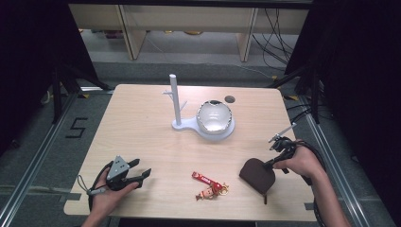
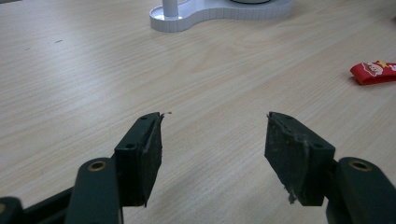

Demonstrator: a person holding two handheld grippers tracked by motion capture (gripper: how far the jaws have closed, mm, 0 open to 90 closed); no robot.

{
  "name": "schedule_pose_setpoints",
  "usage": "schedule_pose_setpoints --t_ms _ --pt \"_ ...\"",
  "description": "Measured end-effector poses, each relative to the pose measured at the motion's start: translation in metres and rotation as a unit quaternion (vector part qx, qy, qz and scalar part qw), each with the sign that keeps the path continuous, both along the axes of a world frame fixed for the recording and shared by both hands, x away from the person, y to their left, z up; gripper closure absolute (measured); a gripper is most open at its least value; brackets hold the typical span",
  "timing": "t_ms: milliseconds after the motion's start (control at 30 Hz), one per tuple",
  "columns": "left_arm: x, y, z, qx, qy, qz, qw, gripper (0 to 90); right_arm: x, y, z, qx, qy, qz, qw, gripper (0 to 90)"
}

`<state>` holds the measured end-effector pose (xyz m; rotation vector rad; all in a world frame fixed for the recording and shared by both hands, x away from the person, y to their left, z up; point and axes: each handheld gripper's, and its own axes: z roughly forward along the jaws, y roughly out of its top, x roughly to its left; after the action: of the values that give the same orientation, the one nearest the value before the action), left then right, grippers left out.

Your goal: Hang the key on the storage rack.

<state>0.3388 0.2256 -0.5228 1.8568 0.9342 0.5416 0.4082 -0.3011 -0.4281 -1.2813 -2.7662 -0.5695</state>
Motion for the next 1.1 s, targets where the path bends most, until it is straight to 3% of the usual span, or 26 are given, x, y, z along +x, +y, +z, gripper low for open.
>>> schedule_pose_setpoints --t_ms 100,133,200,267,300,367,400,500,533,567,600,633,700,733,767,800,833,933,1000,1067,1100 --pt "0.0 0.0 0.0 -0.002 0.002 0.002 1.0 36.1 -0.007 0.007 0.006 -0.002 -0.017 0.005 0.9998 84.7" --pt "0.0 0.0 0.0 -0.002 0.002 0.002 1.0 36.1 -0.013 0.011 0.013 -0.002 -0.043 0.019 0.9989 85.7" --pt "0.0 0.0 0.0 -0.003 0.001 0.002 1.0 36.1 -0.022 0.016 0.022 -0.01 -0.063 0.017 0.9978 86.7" --pt "0.0 0.0 0.0 -0.002 0.002 0.002 1.0 36.1 -0.029 0.02 0.03 -0.009 -0.099 0.018 0.9949 87.6" --pt "0.0 0.0 0.0 -0.003 0.002 0.002 1.0 36.1 -0.031 0.021 0.033 -0.02 -0.119 0.02 0.9925 87.6" --pt "0.0 0.0 0.0 -0.002 0.002 0.001 1.0 36.1 -0.034 0.023 0.037 -0.03 -0.128 0.016 0.9912 87.6" --pt "0.0 0.0 0.0 0.0 0.001 0.0 1.0 36.1 -0.037 0.026 0.041 -0.037 -0.165 0.015 0.9855 87.7" --pt "0.0 0.0 0.0 -0.003 0.002 0.002 1.0 36.1 -0.038 0.028 0.044 -0.043 -0.179 0.01 0.9829 87.7" --pt "-0.001 0.0 0.0 0.0 0.003 0.005 1.0 36.1 -0.037 0.03 0.045 -0.05 -0.206 0.012 0.9772 87.7" --pt "-0.001 0.0 0.0 0.0 0.003 0.005 1.0 36.1 -0.037 0.03 0.045 -0.05 -0.206 0.012 0.9772 87.7" --pt "-0.001 0.0 0.0 -0.002 0.003 0.005 1.0 36.1 -0.036 0.033 0.046 -0.056 -0.228 0.007 0.9719 87.6" --pt "-0.001 0.0 0.0 -0.002 0.003 0.005 1.0 36.1 -0.036 0.033 0.046 -0.056 -0.228 0.007 0.9719 87.6" --pt "-0.001 0.0 0.0 -0.005 0.003 0.006 1.0 36.1 -0.035 0.037 0.047 -0.065 -0.252 0.007 0.9654 87.6" --pt "-0.001 0.0 0.0 -0.001 0.003 0.005 1.0 36.1 -0.037 0.038 0.048 -0.068 -0.269 -0.006 0.9607 87.6" --pt "-0.001 0.0 0.0 -0.001 0.003 0.005 1.0 36.0 -0.037 0.038 0.048 -0.068 -0.269 -0.006 0.9607 87.6" --pt "-0.001 0.0 0.0 -0.001 0.003 0.005 1.0 36.0 -0.036 0.041 0.049 -0.075 -0.283 0.003 0.9563 87.6" --pt "-0.001 0.0 0.0 -0.001 0.003 0.005 1.0 36.1 -0.035 0.042 0.05 -0.076 -0.288 0.003 0.9547 87.5" --pt "-0.001 0.001 0.0 -0.004 0.0 0.001 1.0 36.1 -0.035 0.045 0.05 -0.065 -0.289 0.001 0.955 87.6" --pt "-0.001 0.001 0.0 -0.003 0.0 0.001 1.0 36.0 -0.034 0.047 0.051 -0.079 -0.299 0.01 0.951 87.5" --pt "-0.001 0.0 0.0 -0.003 0.0 0.001 1.0 36.1 -0.035 0.05 0.052 -0.075 -0.304 0.004 0.9496 87.5" --pt "-0.001 0.0 0.0 -0.001 0.0 0.003 1.0 36.1 -0.034 0.05 0.051 -0.076 -0.315 0.011 0.946 87.5"
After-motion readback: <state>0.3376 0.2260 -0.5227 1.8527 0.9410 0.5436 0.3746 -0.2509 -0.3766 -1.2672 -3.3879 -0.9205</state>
